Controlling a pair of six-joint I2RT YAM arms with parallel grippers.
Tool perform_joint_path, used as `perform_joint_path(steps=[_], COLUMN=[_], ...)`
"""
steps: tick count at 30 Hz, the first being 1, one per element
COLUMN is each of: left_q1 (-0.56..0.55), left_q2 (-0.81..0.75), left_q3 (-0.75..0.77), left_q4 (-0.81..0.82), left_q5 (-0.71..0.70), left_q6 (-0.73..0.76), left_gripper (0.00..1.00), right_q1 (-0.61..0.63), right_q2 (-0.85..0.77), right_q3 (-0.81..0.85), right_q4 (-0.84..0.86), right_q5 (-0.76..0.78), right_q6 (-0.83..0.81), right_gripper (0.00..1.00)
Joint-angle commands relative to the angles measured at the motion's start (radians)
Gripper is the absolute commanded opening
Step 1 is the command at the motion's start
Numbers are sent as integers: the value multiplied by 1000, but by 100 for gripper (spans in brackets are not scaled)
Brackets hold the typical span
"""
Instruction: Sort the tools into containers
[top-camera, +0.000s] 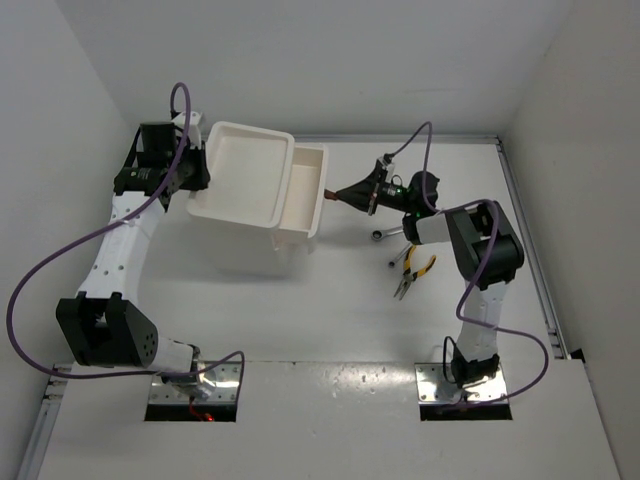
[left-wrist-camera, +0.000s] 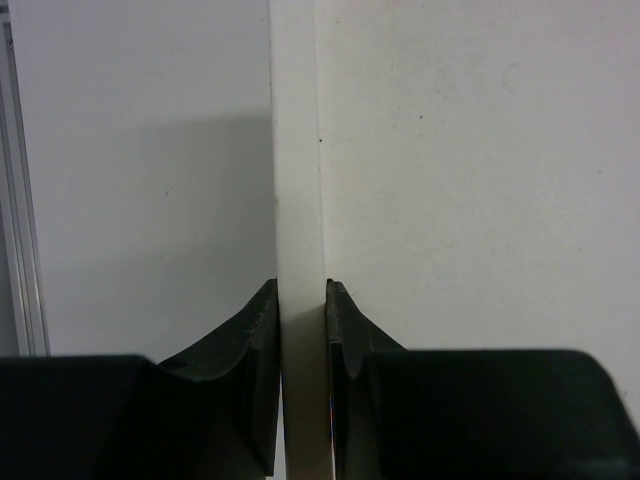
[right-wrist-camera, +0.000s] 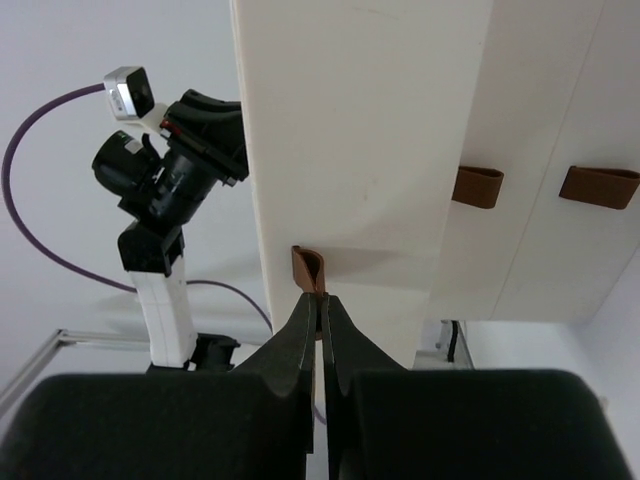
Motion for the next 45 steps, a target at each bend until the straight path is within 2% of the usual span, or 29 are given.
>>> perform_joint_path(steps=[1,33,35,37,41,45], left_q1=[-16,-16,-16,-16,-16,-16], left_q2=[-19,-28,-28,-28,-28,-19], left_q3=[-20,-20,-20,-20,-20,1], left_q4=[-42,-23,-23,-23,-23,-23], left_q5=[42,24,24,24,35,44], left_q6=[-9,-28,-28,-28,-28,-19], left_gripper=[0,0,1,2,2,7], right_q1=[-47,-95,-95,-95,-95,-115], right_q2=[-64,-83,-83,-83,-92,-110], right_q3=[-17,-49,-40,-40,-12,-3], right_q4=[122,161,161,147,104,58], right_q5=[-29,-66,-75,-84,-95,-113], right_q6=[-7,20,20,20,-13,-47], right_gripper=[0,0,27,48,57,60])
